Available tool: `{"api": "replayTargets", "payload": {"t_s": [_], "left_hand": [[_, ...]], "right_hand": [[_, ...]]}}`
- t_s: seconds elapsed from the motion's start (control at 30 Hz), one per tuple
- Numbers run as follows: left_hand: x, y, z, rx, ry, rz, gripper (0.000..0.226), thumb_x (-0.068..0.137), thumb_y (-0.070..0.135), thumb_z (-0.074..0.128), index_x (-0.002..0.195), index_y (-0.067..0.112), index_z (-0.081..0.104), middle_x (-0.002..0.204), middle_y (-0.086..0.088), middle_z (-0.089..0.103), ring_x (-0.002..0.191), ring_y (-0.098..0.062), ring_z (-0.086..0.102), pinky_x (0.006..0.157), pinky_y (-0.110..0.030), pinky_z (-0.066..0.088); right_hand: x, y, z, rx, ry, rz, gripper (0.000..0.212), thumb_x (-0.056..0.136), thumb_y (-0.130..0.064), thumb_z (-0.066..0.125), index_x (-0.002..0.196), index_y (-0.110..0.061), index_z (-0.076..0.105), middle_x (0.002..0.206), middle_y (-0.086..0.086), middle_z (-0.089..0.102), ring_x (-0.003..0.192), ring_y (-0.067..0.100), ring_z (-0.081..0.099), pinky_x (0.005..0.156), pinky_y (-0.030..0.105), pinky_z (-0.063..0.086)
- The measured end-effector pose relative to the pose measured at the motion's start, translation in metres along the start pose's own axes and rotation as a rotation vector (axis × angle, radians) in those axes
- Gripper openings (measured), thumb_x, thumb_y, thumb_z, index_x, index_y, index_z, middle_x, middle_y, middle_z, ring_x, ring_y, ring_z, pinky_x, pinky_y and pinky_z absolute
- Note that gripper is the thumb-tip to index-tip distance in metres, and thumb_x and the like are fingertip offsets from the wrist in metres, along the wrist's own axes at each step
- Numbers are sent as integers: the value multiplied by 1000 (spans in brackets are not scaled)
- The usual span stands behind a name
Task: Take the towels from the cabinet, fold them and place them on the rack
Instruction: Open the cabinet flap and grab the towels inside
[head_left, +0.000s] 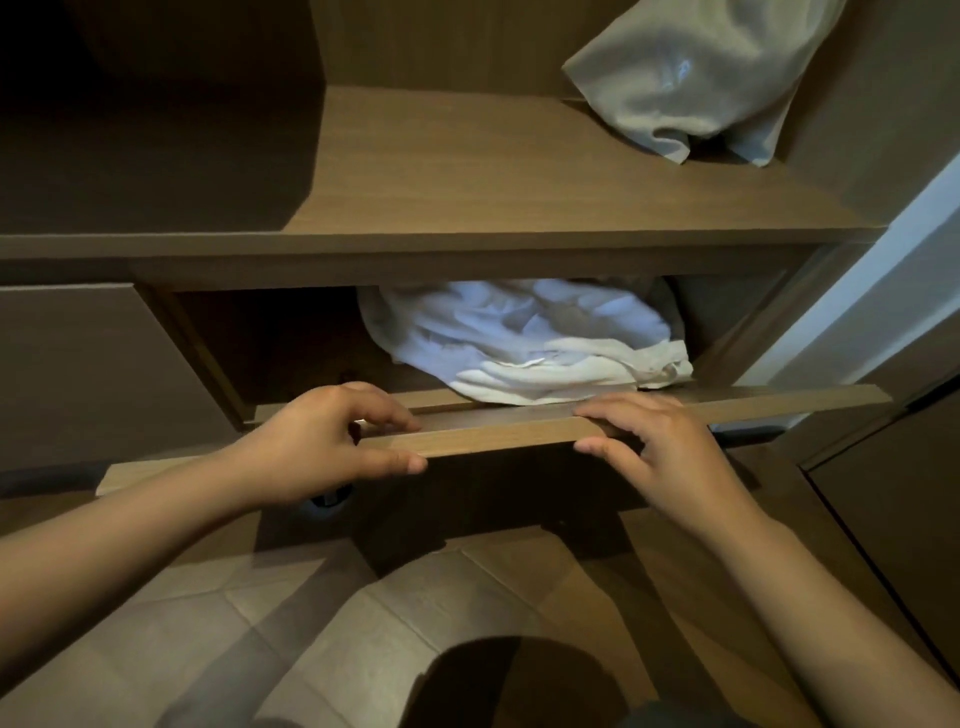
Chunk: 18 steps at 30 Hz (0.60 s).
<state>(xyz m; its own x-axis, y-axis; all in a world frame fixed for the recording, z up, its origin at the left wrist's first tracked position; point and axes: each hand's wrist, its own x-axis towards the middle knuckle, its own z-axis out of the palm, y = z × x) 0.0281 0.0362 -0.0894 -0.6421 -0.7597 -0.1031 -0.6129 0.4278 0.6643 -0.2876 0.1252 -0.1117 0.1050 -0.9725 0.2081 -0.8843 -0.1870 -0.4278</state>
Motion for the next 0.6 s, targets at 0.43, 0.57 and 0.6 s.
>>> {"api": "replayTargets", "payload": {"t_s": [0.43, 0.57, 0.6], "left_hand": [[-21, -25, 79, 316, -197, 212, 75, 75, 52, 73, 142, 28, 46, 138, 11, 45, 124, -2, 39, 103, -16, 34], [-19, -40, 111, 419, -265, 228, 91, 75, 58, 67, 151, 30, 26, 156, 7, 21, 141, -10, 18, 114, -18, 15], [-19, -45, 120, 454, -278, 223, 93, 76, 59, 65, 152, 31, 20, 159, 6, 14, 145, -12, 11, 114, -20, 8]], "right_hand": [[-85, 26, 60, -190, 36, -278, 34, 88, -41, 67, 110, -17, 75, 112, -1, 73, 101, 13, 69, 84, 35, 57], [-94, 39, 81, -243, -11, -360, 33, 78, -36, 80, 103, -15, 77, 105, 2, 74, 94, 15, 71, 71, 33, 61], [-96, 43, 88, -257, -24, -388, 32, 77, -35, 81, 100, -13, 77, 103, 3, 74, 92, 15, 71, 69, 32, 61]]}}
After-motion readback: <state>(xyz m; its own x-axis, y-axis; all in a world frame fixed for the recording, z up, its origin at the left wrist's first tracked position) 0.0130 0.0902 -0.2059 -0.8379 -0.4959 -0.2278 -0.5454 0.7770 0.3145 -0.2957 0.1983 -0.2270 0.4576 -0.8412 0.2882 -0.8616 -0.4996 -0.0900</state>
